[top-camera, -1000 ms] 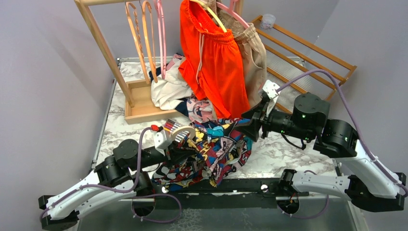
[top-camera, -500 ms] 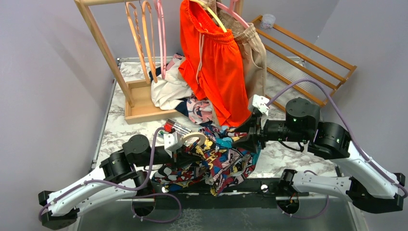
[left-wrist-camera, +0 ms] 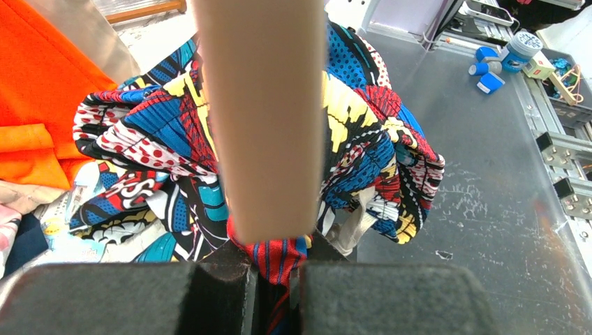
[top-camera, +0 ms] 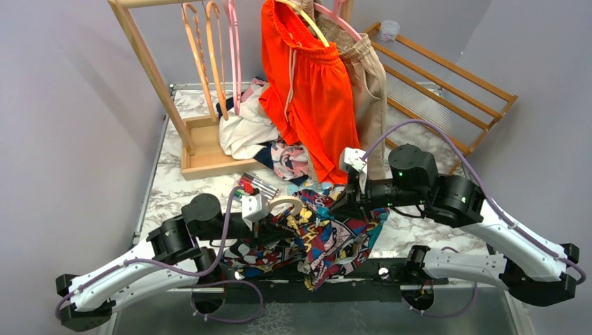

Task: Place the shorts on the hanger
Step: Hang the shorts on the hanger.

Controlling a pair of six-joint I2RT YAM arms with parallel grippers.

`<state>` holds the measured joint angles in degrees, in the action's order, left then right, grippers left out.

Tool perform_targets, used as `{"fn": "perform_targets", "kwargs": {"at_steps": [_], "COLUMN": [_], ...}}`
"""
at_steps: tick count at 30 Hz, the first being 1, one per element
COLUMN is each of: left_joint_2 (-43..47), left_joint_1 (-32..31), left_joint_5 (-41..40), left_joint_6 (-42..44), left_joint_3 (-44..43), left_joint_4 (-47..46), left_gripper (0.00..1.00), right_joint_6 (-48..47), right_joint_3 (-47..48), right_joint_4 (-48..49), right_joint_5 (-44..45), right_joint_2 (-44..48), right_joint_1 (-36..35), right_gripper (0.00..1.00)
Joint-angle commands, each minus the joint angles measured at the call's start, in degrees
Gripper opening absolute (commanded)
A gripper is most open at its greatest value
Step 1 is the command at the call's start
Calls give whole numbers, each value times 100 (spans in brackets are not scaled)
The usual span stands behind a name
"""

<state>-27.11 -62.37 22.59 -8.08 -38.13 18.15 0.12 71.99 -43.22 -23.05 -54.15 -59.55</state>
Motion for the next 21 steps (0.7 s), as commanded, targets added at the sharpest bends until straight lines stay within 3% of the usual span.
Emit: {"fn": "perform_targets", "kwargs": {"at_steps": [1, 6, 13, 18, 21], "left_joint_2": [-5, -68, -363, -388, -307], "left_joint_1": [10, 5, 5, 5, 5], "left_joint_5": [163, 259, 524, 561, 458], "left_joint_6": [-13, -51, -74, -30, -13], "left_joint_3": [-195, -178, -172, -223, -203], "left_joint_4": [-472, -597, -656, -690, -682], "left_gripper": [0, 0, 0, 0, 0], "right_joint_6": [120, 203, 454, 626, 645], "right_joint_3": [-78, -85, 47, 67, -153], "right_joint_4": [434, 590, 1163, 829, 731], "right_joint_5": [-103, 248, 2386, 2846, 2599], "right_joint_2": [68, 60, 136, -326, -382], "right_joint_1": [-20, -21, -21, -22, -18], "right_gripper": [4, 1, 1, 1, 1]}}
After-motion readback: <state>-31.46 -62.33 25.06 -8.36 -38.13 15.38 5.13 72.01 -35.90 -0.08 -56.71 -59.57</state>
